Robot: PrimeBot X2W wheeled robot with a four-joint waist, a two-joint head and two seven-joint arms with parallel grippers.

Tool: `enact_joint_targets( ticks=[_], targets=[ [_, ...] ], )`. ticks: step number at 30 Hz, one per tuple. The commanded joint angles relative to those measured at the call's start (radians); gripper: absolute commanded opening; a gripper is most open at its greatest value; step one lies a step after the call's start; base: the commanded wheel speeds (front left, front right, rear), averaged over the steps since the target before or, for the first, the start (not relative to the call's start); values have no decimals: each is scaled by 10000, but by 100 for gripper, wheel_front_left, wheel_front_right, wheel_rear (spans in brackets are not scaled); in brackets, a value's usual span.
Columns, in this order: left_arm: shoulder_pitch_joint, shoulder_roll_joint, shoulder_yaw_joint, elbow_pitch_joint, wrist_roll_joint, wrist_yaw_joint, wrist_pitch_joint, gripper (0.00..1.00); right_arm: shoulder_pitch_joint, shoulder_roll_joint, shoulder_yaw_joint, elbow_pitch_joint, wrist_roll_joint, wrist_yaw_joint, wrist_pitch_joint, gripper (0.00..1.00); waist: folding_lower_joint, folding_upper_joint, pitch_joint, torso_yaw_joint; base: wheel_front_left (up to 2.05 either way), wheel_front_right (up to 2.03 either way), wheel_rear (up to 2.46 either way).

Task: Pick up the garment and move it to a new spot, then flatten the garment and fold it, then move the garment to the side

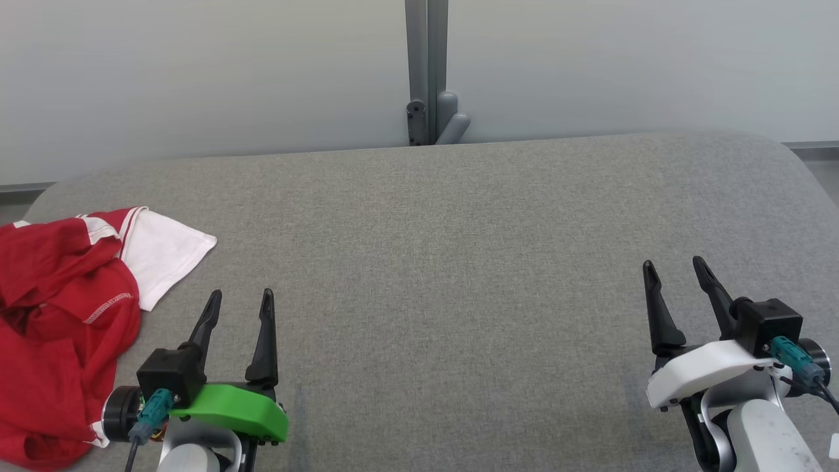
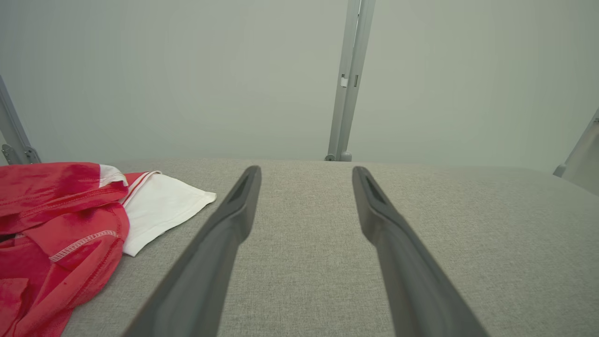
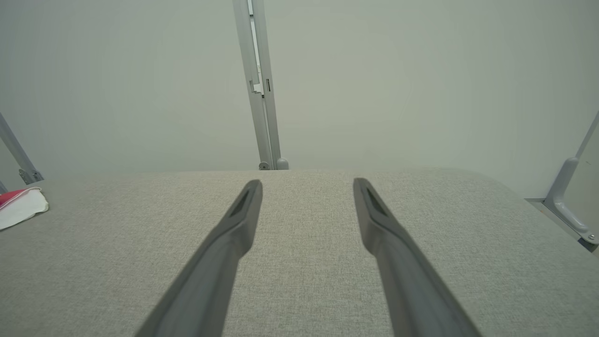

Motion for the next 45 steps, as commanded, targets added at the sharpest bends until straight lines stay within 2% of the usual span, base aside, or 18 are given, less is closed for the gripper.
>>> enact_joint_targets(
  ticks=[1, 23, 45],
  targets=[
    [22, 59, 41, 2, 218, 58, -68, 100, 91, -39, 41, -5, -248, 3, -138, 100, 0, 0, -9, 6, 0, 0, 0],
    [-111, -178, 481, 95, 964, 49, -202, 100, 179, 143, 91, 122, -1004, 4, -758, 100, 0, 0, -89, 2, 0, 0, 0],
    [-193, -301, 569, 207, 774, -138, -205, 100, 203, 246, -149, 120, -575, 2, -815, 100, 0, 0, -63, 9, 0, 0, 0]
  ],
)
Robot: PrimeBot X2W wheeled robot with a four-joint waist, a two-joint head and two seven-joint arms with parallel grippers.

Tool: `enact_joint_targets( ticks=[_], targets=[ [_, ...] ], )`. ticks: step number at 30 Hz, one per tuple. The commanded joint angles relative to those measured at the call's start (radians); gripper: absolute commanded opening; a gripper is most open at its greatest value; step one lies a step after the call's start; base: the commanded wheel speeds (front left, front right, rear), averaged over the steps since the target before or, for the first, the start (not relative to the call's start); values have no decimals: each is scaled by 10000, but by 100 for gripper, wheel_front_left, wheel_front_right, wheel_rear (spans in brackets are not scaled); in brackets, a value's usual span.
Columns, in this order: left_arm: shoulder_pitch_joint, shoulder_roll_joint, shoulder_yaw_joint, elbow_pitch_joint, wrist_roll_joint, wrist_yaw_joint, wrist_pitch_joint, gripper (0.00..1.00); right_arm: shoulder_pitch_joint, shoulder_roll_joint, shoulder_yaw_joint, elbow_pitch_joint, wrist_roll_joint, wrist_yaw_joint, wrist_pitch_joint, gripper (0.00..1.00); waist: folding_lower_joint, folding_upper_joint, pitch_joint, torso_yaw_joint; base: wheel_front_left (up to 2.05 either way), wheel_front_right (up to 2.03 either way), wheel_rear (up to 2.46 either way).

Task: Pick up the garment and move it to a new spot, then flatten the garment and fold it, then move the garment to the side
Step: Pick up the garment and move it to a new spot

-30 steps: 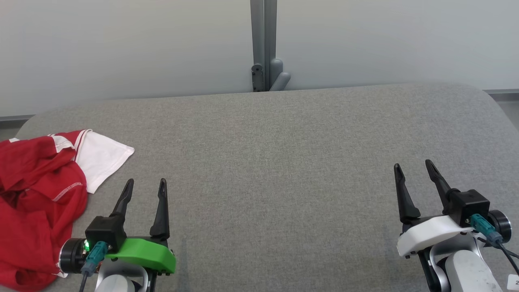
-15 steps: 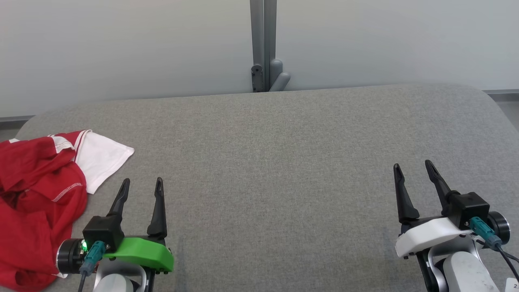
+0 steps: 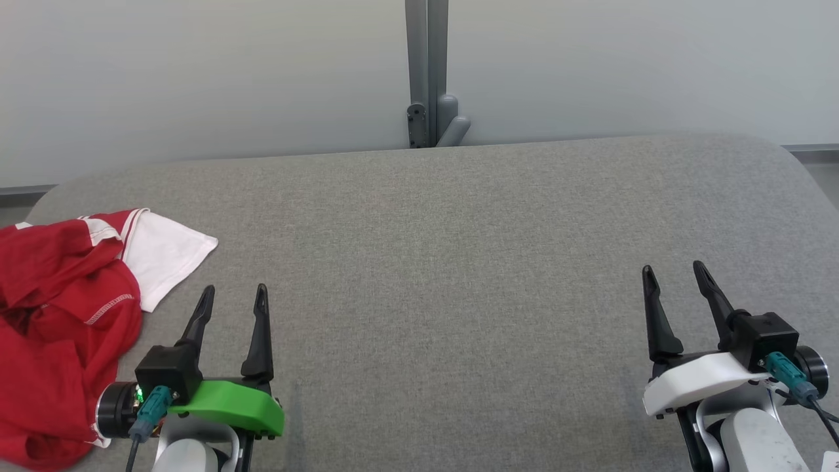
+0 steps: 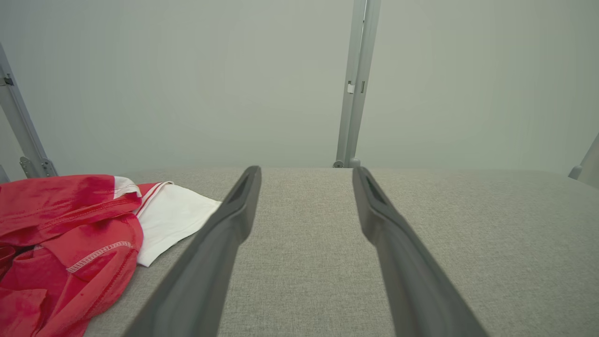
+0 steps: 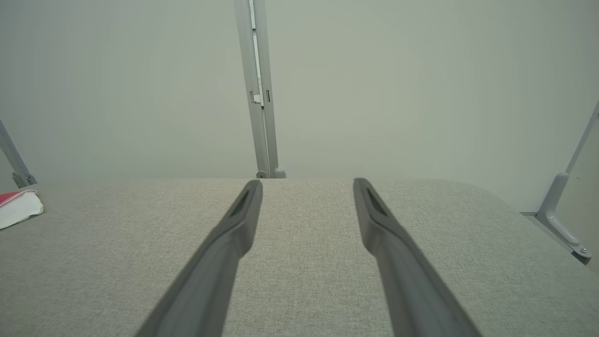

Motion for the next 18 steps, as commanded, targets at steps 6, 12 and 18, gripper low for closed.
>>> enact_joint_targets(
  ticks=[6, 12, 18],
  targets=[
    [-377, -1, 32, 30, -107, -99, -31, 100, -200, -40, 19, -76, 108, 1, -53, 100, 0, 0, 140, 327, 0, 0, 0],
    [-703, -31, 126, -4, -195, -133, -29, 100, -387, -53, 114, -181, 152, 1, -53, 100, 0, 0, 337, 1189, 0, 0, 0],
    [-1012, -49, 357, -94, -301, -69, -31, 100, -428, -84, 127, -413, 119, 1, -52, 100, 0, 0, 597, 2618, 0, 0, 0]
  ],
)
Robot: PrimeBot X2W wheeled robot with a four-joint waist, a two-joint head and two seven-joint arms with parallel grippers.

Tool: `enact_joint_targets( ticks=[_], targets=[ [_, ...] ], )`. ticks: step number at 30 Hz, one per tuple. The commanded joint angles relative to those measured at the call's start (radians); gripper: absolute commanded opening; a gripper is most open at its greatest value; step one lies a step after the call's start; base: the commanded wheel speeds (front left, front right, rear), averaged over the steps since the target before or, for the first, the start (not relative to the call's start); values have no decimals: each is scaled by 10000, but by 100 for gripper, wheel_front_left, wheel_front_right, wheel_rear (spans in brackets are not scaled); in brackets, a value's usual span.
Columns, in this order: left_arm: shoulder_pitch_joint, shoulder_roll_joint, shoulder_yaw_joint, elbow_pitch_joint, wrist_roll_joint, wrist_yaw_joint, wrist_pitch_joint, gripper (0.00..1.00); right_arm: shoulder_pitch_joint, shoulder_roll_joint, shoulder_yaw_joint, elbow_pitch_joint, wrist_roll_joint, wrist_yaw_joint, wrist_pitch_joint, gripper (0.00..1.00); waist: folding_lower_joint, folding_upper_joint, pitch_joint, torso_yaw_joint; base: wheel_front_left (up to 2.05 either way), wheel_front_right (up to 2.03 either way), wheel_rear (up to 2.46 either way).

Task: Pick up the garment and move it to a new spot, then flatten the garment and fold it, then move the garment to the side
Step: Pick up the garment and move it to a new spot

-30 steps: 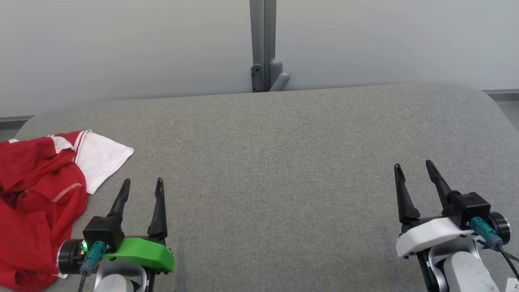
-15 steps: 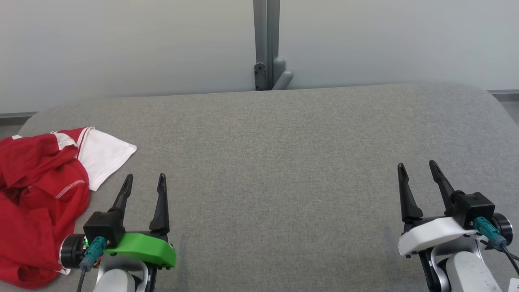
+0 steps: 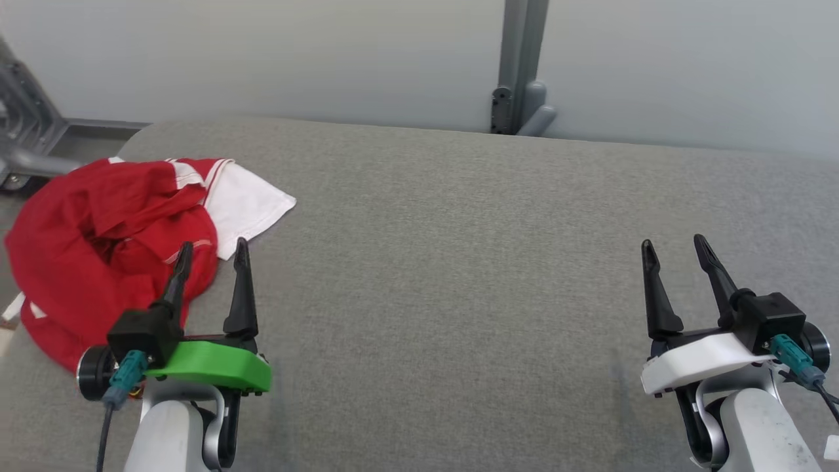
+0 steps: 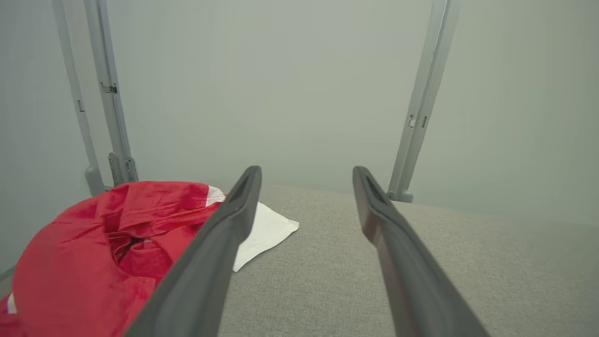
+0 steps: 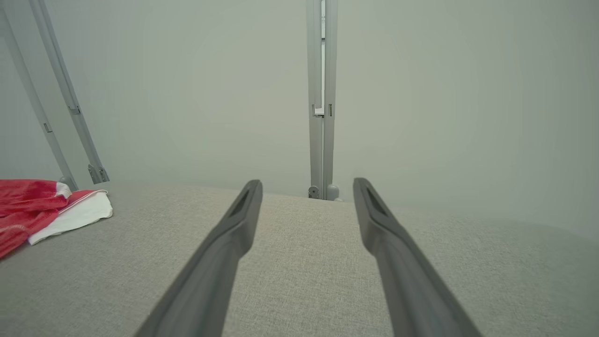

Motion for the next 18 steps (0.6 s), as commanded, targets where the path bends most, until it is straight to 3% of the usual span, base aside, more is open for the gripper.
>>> enact_joint_targets(
  ticks=[1, 2, 6, 11, 18],
  targets=[
    [-137, 14, 115, -29, -92, 47, -27, 100, -77, -53, 28, -48, 3, 1, -50, 100, 0, 0, 293, 1234, 0, 0, 0],
    [-137, 14, 115, -29, -92, 47, -27, 100, -77, -53, 28, -48, 3, 1, -50, 100, 0, 0, 293, 1234, 0, 0, 0],
    [-299, 2, 473, -83, -134, 66, -27, 100, -246, -99, 64, -18, -18, 1, -50, 100, 0, 0, 429, 2426, 0, 0, 0],
    [-296, -8, 805, -139, -160, 23, -27, 100, -419, -102, 143, 25, 33, 1, -51, 100, 0, 0, 511, 3296, 0, 0, 0],
    [-94, -15, 1196, -285, -153, -20, -27, 100, -695, -71, 353, 184, 47, -1, -51, 100, 0, 0, 622, 3670, 0, 0, 0]
  ],
)
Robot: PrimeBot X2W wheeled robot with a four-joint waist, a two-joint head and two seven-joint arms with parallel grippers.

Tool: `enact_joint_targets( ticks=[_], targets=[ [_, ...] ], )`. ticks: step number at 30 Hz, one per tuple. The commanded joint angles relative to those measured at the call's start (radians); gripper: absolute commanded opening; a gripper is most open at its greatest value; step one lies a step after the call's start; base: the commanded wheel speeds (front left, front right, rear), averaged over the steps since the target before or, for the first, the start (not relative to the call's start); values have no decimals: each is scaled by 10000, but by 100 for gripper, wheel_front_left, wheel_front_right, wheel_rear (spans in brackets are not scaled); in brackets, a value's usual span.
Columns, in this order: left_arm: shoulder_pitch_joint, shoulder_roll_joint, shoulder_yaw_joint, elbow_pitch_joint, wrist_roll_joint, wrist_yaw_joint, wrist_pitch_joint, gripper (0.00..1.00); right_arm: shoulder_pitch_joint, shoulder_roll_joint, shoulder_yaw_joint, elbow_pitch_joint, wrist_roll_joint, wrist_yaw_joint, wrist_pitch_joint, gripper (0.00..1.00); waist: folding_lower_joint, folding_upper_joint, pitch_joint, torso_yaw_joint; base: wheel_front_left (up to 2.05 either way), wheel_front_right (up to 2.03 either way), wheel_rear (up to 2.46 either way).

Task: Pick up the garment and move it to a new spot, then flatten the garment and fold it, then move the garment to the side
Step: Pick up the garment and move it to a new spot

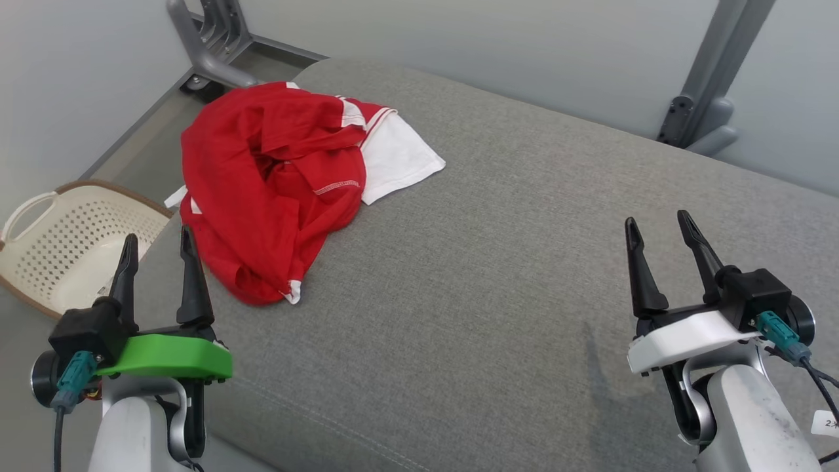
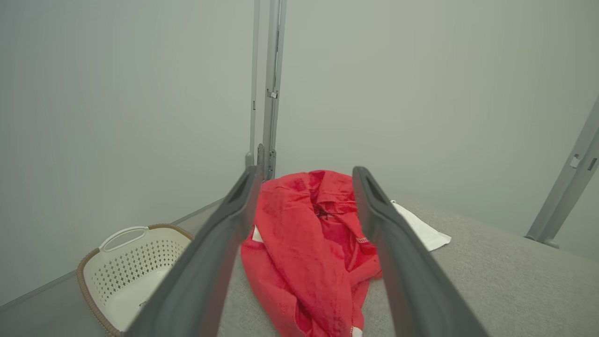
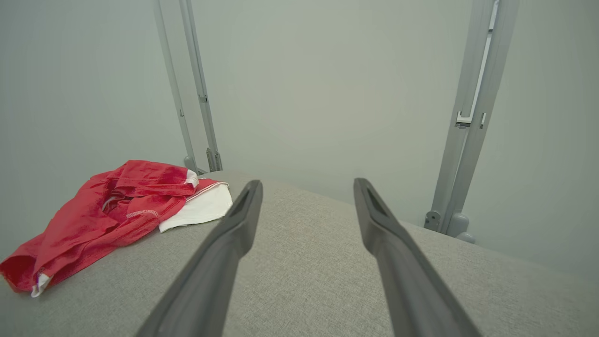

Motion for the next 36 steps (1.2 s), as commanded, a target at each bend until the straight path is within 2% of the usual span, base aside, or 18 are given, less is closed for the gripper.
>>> enact_joint_targets(
  ticks=[1, 19, 27, 31, 36],
  targets=[
    [65, -9, 60, -77, -41, -37, -27, 100, -130, -62, 23, 74, 55, -3, -52, 100, 0, 0, 215, 384, 0, 0, 0],
    [191, -14, -15, -214, -91, 80, -27, 100, -192, -113, 65, 183, 110, -3, -53, 100, 0, 0, 229, 387, 0, 0, 0],
    [-487, -14, -375, 156, 62, -25, -27, 100, -269, -252, 13, 26, 0, -3, -52, 100, 0, 0, 592, 401, 0, 0, 0],
    [-1294, 118, -545, 979, 335, -62, -27, 100, -523, -412, 212, -112, -101, -1, -48, 100, 0, 0, 1185, 50, 0, 0, 0],
    [-2645, 354, -576, 2706, 472, -52, -26, 100, -955, -657, 513, -329, -200, -3, 114, 100, 0, 0, 2103, -616, 0, 0, 0]
  ],
)
